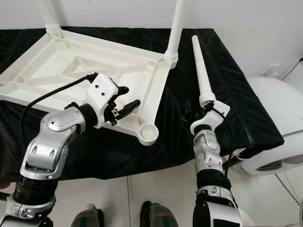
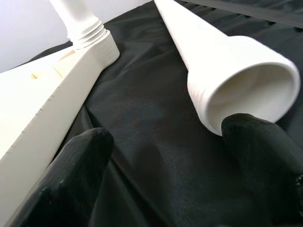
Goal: Building children table
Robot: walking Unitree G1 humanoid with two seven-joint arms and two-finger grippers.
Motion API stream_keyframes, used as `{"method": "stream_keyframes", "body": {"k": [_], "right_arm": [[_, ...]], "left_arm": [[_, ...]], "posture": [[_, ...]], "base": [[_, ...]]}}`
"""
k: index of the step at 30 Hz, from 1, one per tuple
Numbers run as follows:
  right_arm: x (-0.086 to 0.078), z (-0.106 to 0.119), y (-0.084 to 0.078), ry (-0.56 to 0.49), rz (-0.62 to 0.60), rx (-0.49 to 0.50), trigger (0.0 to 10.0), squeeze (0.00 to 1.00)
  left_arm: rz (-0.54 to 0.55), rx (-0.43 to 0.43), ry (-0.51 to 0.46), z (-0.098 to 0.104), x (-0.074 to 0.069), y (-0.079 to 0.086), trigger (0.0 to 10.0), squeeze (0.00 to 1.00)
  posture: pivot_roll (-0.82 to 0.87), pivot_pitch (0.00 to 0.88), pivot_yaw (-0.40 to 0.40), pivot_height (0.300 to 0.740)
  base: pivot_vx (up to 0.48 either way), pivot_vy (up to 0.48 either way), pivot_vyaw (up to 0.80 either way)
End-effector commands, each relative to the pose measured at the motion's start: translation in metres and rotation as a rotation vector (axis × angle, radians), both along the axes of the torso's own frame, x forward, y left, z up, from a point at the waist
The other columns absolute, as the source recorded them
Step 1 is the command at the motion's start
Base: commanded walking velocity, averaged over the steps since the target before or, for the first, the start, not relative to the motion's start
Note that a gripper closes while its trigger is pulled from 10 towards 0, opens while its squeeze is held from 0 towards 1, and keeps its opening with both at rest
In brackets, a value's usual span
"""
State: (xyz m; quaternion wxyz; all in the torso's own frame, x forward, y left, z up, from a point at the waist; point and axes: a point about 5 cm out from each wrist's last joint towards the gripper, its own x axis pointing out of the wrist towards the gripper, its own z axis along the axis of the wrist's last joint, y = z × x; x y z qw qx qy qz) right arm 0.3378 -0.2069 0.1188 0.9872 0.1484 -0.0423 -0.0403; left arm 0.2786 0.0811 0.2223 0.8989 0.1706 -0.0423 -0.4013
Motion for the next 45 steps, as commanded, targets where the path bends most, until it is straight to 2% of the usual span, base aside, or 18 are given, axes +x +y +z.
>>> {"method": "stream_keyframes", "body": {"k": [1, 10, 12, 19, 21, 23, 27, 28, 29, 31, 32, 34, 36, 41, 42, 43, 44, 45], "right_arm": [[0.0, -0.003, -0.002, 0.005, -0.005, 0.018, 10.0, 0.0], [0.008, 0.001, -0.004, -0.01, -0.012, 0.019, 10.0, 0.0], [0.01, 0.004, -0.004, -0.019, -0.012, 0.016, 9.2, 0.0], [0.014, 0.01, -0.004, -0.044, -0.011, 0.012, 8.9, 0.0], [0.015, 0.011, -0.003, -0.051, -0.008, 0.011, 8.7, 0.0], [0.018, 0.013, 0.001, -0.064, 0.01, 0.014, 7.4, 0.0], [0.018, 0.014, 0.003, -0.073, 0.025, 0.015, 7.3, 0.0], [0.019, 0.015, 0.005, -0.082, 0.036, 0.018, 7.5, 0.0], [0.02, 0.017, 0.007, -0.098, 0.046, 0.028, 8.4, 0.0], [0.02, 0.019, 0.008, -0.109, 0.052, 0.034, 8.4, 0.0], [0.021, 0.021, 0.009, -0.123, 0.058, 0.034, 7.2, 0.0], [0.021, 0.023, 0.01, -0.131, 0.062, 0.036, 7.2, 0.0], [0.022, 0.025, 0.011, -0.139, 0.063, 0.04, 7.6, 0.0], [0.025, 0.029, 0.011, -0.149, 0.058, 0.044, 6.9, 0.0], [0.027, 0.03, 0.011, -0.15, 0.054, 0.045, 5.6, 0.0], [0.028, 0.031, 0.01, -0.15, 0.05, 0.043, 5.7, 0.0], [0.029, 0.032, 0.01, -0.151, 0.045, 0.047, 4.9, 0.0], [0.029, 0.032, 0.01, -0.151, 0.045, 0.047, 4.9, 0.0]], "left_arm": [[0.021, -0.008, -0.007, 0.0, -0.003, -0.001, 10.0, 0.0], [0.018, -0.002, 0.006, -0.001, -0.009, 0.0, 10.0, 0.0], [0.018, 0.001, 0.011, -0.001, -0.01, 0.0, 10.0, 0.0], [0.017, 0.009, 0.018, -0.002, -0.012, 0.001, 10.0, 0.0], [0.018, 0.011, 0.02, -0.002, -0.013, 0.001, 10.0, 0.0], [0.023, 0.014, 0.022, -0.002, -0.013, 0.001, 10.0, 0.0], [0.027, 0.016, 0.021, -0.002, -0.013, 0.001, 10.0, 0.0], [0.029, 0.017, 0.021, -0.002, -0.013, 0.001, 10.0, 0.0], [0.033, 0.018, 0.02, -0.003, -0.013, 0.002, 10.0, 0.0], [0.036, 0.018, 0.021, -0.003, -0.013, 0.002, 10.0, 0.0], [0.038, 0.02, 0.021, -0.003, -0.013, 0.002, 10.0, 0.0], [0.039, 0.02, 0.021, -0.003, -0.013, 0.002, 10.0, 0.0], [0.041, 0.021, 0.022, -0.003, -0.013, 0.002, 10.0, 0.0], [0.046, 0.021, 0.025, -0.003, -0.013, 0.003, 10.0, 0.0], [0.047, 0.022, 0.025, -0.003, -0.014, 0.003, 10.0, 0.0], [0.047, 0.022, 0.026, -0.003, -0.014, 0.003, 10.0, 0.0], [0.047, 0.022, 0.026, -0.003, -0.014, 0.003, 10.0, 0.0], [0.047, 0.022, 0.026, -0.003, -0.014, 0.003, 10.0, 0.0]], "posture": [[0.06, 0.164, -0.034, 0.74], [0.08, 0.175, -0.023, 0.74], [0.09, 0.179, -0.018, 0.74], [0.1, 0.183, -0.013, 0.74], [0.1, 0.183, -0.013, 0.74], [0.1, 0.182, -0.014, 0.74], [0.1, 0.181, -0.014, 0.74], [0.1, 0.181, -0.016, 0.74], [0.1, 0.181, -0.016, 0.74], [0.1, 0.18, -0.016, 0.74], [0.1, 0.182, -0.017, 0.74], [0.1, 0.182, -0.017, 0.74], [0.1, 0.185, -0.018, 0.74], [0.1, 0.189, -0.017, 0.74], [0.1, 0.191, -0.017, 0.74], [0.1, 0.192, -0.017, 0.74], [0.11, 0.193, -0.015, 0.74], [0.11, 0.193, -0.015, 0.74]], "base": [[0.0, 0.0, 0.0], [0.0, 0.0, 0.0], [0.0, 0.0, 0.0], [0.0, 0.0, 0.0], [0.0, 0.0, 0.0], [0.0, 0.0, 0.0], [0.0, 0.0, 0.0], [0.0, 0.0, 0.0], [0.0, 0.0, 0.0], [0.0, 0.0, 0.0], [0.0, 0.0, 0.0], [0.0, 0.0, 0.0], [0.0, 0.0, 0.0], [0.0, 0.0, 0.0], [0.0, 0.0, 0.0], [0.0, 0.0, 0.0], [0.0, 0.0, 0.0], [0.0, 0.0, 0.0]]}}
